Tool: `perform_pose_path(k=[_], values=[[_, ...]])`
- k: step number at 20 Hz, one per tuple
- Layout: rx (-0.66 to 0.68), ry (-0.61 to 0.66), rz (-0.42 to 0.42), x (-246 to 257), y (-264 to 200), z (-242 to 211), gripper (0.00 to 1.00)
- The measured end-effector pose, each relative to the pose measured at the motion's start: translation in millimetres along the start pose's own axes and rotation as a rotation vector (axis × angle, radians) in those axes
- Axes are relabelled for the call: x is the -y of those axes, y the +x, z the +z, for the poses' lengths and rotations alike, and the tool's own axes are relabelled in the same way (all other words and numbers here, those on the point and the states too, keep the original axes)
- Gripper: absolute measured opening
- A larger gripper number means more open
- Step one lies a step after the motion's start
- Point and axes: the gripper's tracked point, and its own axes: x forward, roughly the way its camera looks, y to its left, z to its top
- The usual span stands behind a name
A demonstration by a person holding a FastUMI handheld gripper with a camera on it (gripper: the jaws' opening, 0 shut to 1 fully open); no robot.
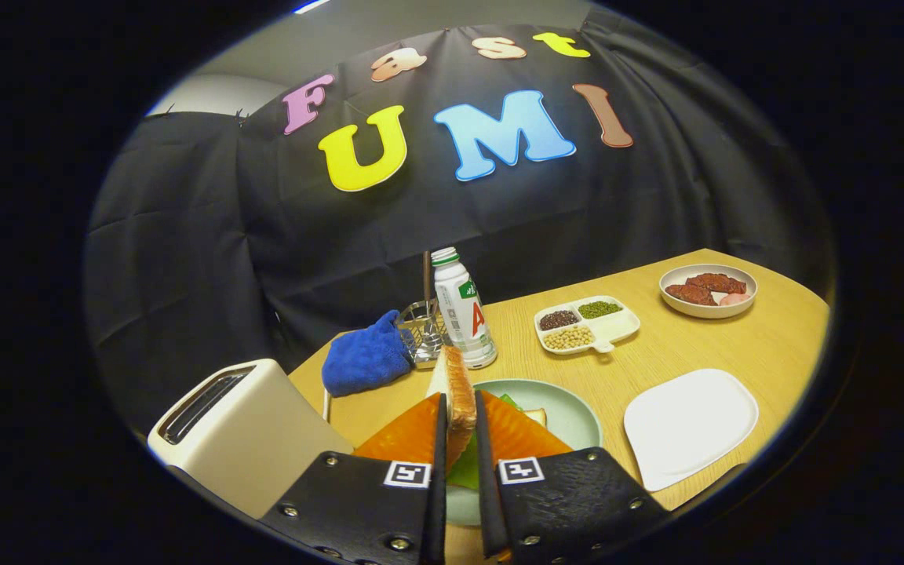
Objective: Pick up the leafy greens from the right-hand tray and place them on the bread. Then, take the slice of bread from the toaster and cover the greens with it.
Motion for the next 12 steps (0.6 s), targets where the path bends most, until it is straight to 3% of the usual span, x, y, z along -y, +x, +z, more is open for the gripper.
perform_pose_path(k=[1, 5, 6, 12], values=[[-0.005, -0.008, -0.011, 6.1, -0.2, -0.9, 0.22], [-0.012, -0.032, -0.025, 16.6, -1.9, -2.1, 0.22], [-0.013, -0.052, -0.034, 20.8, -1.4, -1.9, 0.27], [-0.016, -0.077, -0.043, 31.0, -4.9, -2.2, 0.29]])
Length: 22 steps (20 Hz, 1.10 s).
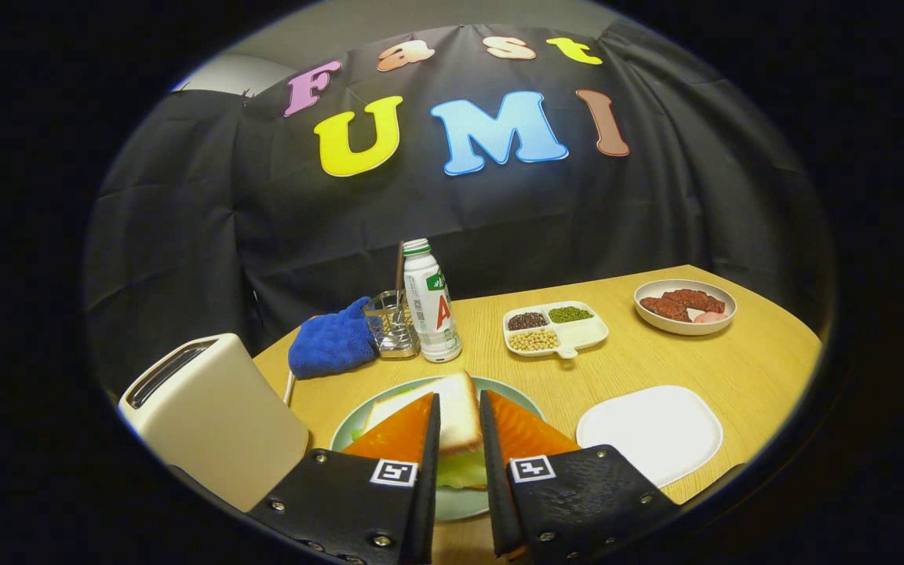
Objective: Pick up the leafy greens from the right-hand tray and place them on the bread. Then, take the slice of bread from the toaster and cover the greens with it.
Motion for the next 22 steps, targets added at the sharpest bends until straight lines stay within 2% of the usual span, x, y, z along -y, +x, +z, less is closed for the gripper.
perform_pose_path(k=[5, 15, 19, 22], values=[[0.034, -0.013, -0.006, 10.8, -9.1, 10.8, 0.29], [0.144, -0.153, -0.062, 75.1, -46.7, 38.1, 0.29], [0.185, -0.120, -0.020, 101.1, -64.2, 49.8, 0.29], [0.198, -0.150, -0.082, 144.9, -74.0, 55.8, 0.32]])
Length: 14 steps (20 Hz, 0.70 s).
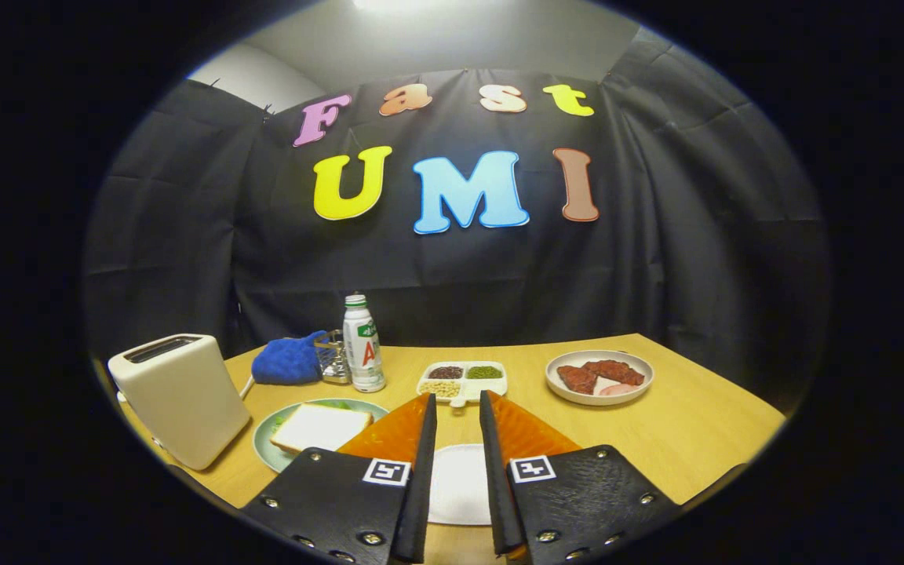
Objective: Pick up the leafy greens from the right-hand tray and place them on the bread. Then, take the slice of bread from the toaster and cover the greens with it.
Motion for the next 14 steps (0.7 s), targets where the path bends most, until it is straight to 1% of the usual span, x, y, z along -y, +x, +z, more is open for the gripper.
perform_pose_path(k=[1, 2, 6, 8, 10, 12, 14], values=[[0.001, -0.014, -0.016, 12.9, -1.4, -1.2, 0.32], [-0.004, -0.025, -0.030, 25.5, -3.0, -3.6, 0.39], [-0.007, -0.027, -0.057, 64.5, -7.7, -2.8, 0.99], [0.007, -0.009, -0.059, 82.4, -8.7, 0.7, 0.98], [0.041, -0.016, -0.055, 103.8, -6.9, 6.7, 0.98], [0.058, -0.044, -0.032, 124.1, -7.7, 7.5, 0.99], [0.066, -0.059, 0.012, 140.4, -10.5, 6.7, 0.98]])
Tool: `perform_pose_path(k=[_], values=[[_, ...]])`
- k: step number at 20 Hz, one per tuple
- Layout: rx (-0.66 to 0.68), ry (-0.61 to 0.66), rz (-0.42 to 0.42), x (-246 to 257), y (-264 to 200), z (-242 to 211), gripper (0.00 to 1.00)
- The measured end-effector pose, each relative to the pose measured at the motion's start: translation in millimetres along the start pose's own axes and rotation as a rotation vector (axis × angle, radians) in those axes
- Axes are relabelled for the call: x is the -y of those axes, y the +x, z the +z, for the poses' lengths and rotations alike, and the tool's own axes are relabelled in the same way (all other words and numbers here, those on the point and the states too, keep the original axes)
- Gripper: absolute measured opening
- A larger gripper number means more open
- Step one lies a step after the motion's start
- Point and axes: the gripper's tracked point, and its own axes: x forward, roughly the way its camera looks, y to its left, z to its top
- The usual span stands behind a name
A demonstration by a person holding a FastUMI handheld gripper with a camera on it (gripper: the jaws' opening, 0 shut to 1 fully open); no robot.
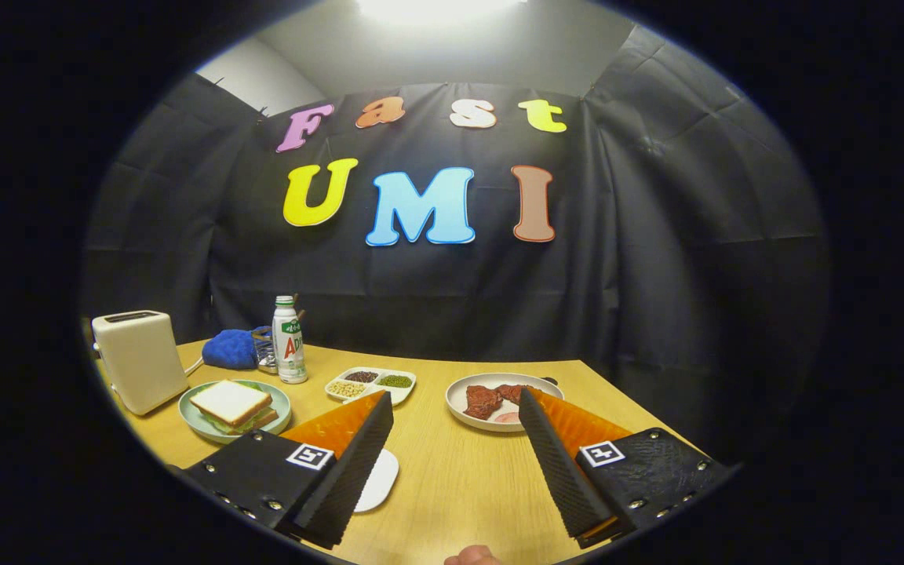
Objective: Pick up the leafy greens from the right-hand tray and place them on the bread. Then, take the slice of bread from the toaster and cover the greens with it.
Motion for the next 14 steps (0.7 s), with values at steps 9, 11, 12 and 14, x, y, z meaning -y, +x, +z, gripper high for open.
perform_pose_path(k=[9, 11, 12, 14], values=[[0.028, 0.084, -0.007, 106.0, 0.1, -7.0, 0.98], [0.052, 0.059, -0.023, 134.4, 2.2, -5.4, 0.98], [0.068, 0.041, -0.032, 148.2, 3.4, -3.8, 0.98], [0.070, 0.032, -0.047, 174.0, 4.1, -5.3, 0.98]])
